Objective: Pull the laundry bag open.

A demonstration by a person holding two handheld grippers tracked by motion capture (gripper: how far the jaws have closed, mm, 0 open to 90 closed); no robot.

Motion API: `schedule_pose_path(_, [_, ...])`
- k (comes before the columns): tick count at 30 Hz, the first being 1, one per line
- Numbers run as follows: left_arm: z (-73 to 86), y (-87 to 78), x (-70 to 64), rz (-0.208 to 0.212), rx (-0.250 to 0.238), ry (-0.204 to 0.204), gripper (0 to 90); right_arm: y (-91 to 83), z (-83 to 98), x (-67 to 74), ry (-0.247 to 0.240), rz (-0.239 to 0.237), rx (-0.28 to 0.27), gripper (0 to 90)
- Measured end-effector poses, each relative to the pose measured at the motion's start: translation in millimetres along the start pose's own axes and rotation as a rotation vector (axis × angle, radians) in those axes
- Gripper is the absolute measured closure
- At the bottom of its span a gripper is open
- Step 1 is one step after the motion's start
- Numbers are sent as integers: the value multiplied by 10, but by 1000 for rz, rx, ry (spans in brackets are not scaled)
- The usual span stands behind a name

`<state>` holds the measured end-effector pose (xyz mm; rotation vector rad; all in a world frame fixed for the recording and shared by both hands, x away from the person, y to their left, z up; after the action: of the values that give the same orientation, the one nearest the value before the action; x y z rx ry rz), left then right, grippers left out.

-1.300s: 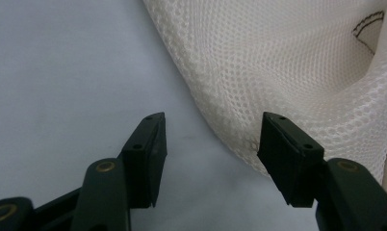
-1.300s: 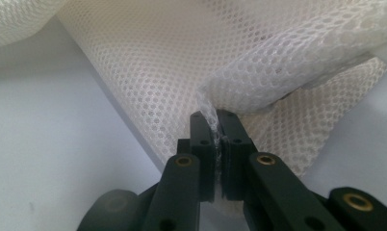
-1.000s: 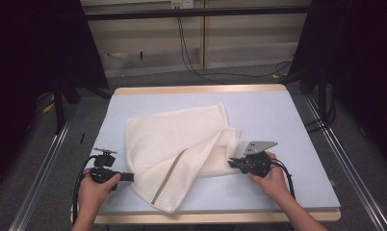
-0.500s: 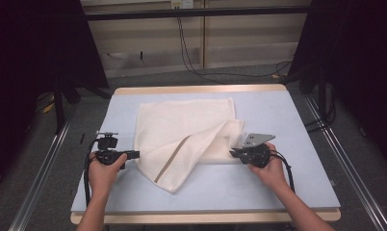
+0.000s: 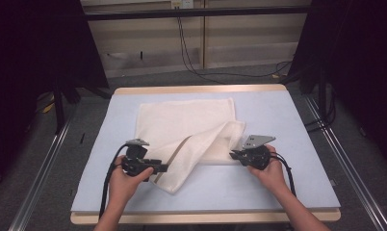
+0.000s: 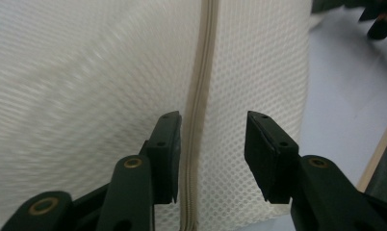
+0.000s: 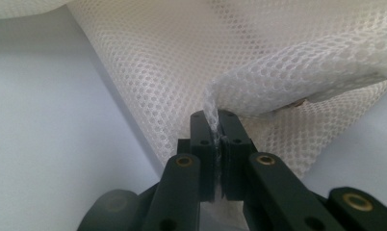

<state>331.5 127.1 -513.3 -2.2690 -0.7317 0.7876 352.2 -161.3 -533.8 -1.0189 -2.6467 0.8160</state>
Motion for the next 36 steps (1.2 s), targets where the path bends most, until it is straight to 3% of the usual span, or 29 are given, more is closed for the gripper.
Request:
schedule_pose_path(2, [99, 123, 6, -26, 39, 56, 513, 0, 2, 0, 5, 2, -4, 863])
schedule_pose_path(3, [97, 129, 1, -46, 19, 70, 528, -3, 3, 0, 4, 6, -3, 860])
schedule_pose_path(5, [116, 133, -3, -121, 27, 154, 602, -7, 2, -2, 13, 6, -7, 844])
schedule_pose_path(6, [122, 130, 0, -138, 33, 171, 663, -13, 2, -6, 29, 7, -6, 829])
schedule_pose_path(9, [128, 126, 6, -173, 40, 169, 748, -49, -17, -48, 66, 12, -23, 768])
schedule_pose_path(11, [116, 132, -13, -175, 68, 143, 810, -106, -40, -100, 104, 17, -41, 722])
schedule_pose_path(15, [106, 125, -8, -158, 90, 143, 849, -236, -45, -206, 183, 45, -51, 574])
schedule_pose_path(17, [118, 95, 8, -99, 93, 103, 856, -296, -40, -270, 195, 57, -56, 555])
schedule_pose_path(19, [148, 58, 35, -73, 104, 112, 859, -364, -25, -345, 226, 66, -58, 522])
schedule_pose_path(24, [167, 40, 55, -52, 104, 113, 860, -461, 4, -611, 304, 132, -66, 548])
schedule_pose_path(27, [170, 33, 58, -45, 110, 113, 861, -359, 64, -660, 319, 135, -35, 557])
schedule_pose_path(29, [171, 27, 52, -36, 104, 91, 861, -249, 109, -650, 319, 125, -2, 547])
schedule_pose_path(30, [176, 16, 60, -26, 113, 102, 862, -169, 131, -639, 312, 116, 17, 540])
schedule_pose_path(35, [179, -20, 64, -3, 88, 53, 863, 32, 73, -598, 316, 81, 26, 494])
schedule_pose_path(36, [190, -34, 66, 3, 93, 59, 863, 63, 67, -582, 299, 84, 42, 500])
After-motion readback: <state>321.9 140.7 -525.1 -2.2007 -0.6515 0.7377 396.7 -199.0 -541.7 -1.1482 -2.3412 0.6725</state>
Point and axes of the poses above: each handheld gripper's, and its own axes: y roughly forward along the jaws, z roughly out of its underside, x roughly to its left, the point moved 8 cm from there along y, roughly forward along the jaws, and after that the axes turned 4 degrees about -x, right-handed, at the moved point
